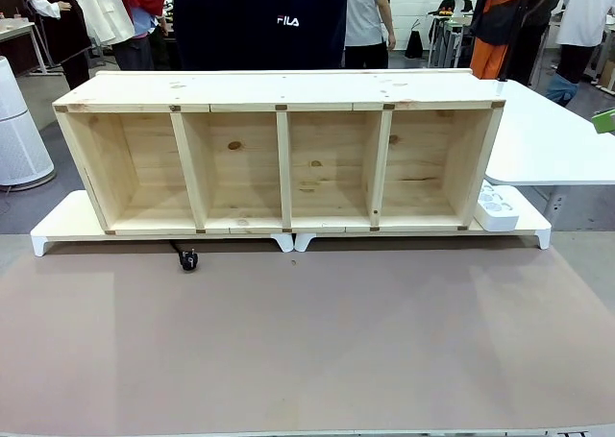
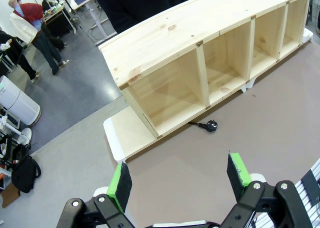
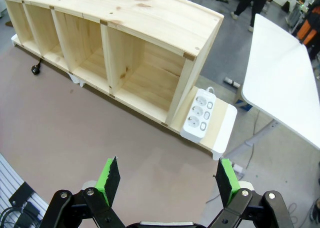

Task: Perform cable management.
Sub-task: When the cord part of the Power Cable appears at the lower middle area of the table and stops, grasp the cord part of the Power Cable.

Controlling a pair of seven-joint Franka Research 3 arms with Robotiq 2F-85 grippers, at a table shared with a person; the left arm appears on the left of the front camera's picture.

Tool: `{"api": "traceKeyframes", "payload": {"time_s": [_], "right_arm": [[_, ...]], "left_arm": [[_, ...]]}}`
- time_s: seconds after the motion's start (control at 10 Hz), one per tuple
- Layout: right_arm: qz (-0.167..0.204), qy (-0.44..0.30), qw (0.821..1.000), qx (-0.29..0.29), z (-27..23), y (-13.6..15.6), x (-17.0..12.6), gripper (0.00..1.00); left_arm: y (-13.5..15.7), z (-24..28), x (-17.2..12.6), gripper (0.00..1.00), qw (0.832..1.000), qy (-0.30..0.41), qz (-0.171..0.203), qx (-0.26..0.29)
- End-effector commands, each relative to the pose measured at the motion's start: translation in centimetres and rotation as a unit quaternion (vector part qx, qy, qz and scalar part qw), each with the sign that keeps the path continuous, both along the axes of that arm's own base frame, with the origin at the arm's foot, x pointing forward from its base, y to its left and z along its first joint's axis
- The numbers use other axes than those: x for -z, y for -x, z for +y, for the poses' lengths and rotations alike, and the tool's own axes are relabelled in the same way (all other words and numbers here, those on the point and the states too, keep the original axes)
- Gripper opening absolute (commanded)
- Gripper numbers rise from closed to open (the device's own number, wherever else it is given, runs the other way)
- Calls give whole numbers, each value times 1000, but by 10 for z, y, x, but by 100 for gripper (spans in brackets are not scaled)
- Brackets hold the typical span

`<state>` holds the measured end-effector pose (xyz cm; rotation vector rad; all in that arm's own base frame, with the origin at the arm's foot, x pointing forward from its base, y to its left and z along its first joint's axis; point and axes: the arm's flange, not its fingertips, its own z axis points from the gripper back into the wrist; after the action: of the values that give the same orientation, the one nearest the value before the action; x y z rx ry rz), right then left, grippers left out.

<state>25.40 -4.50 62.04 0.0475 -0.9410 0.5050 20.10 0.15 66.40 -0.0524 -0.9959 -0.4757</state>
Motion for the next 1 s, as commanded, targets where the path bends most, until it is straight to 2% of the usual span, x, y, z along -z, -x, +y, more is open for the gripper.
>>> {"api": "traceKeyframes", "payload": {"time_s": [0.0, 0.9], "right_arm": [[-4, 2, 1000, 2, 2, -5, 1, 100], [-4, 2, 1000, 2, 2, -5, 1, 100]], "left_arm": [[-1, -2, -1, 100, 1000, 8, -4, -2], [-1, -2, -1, 100, 1000, 8, -4, -2]]}}
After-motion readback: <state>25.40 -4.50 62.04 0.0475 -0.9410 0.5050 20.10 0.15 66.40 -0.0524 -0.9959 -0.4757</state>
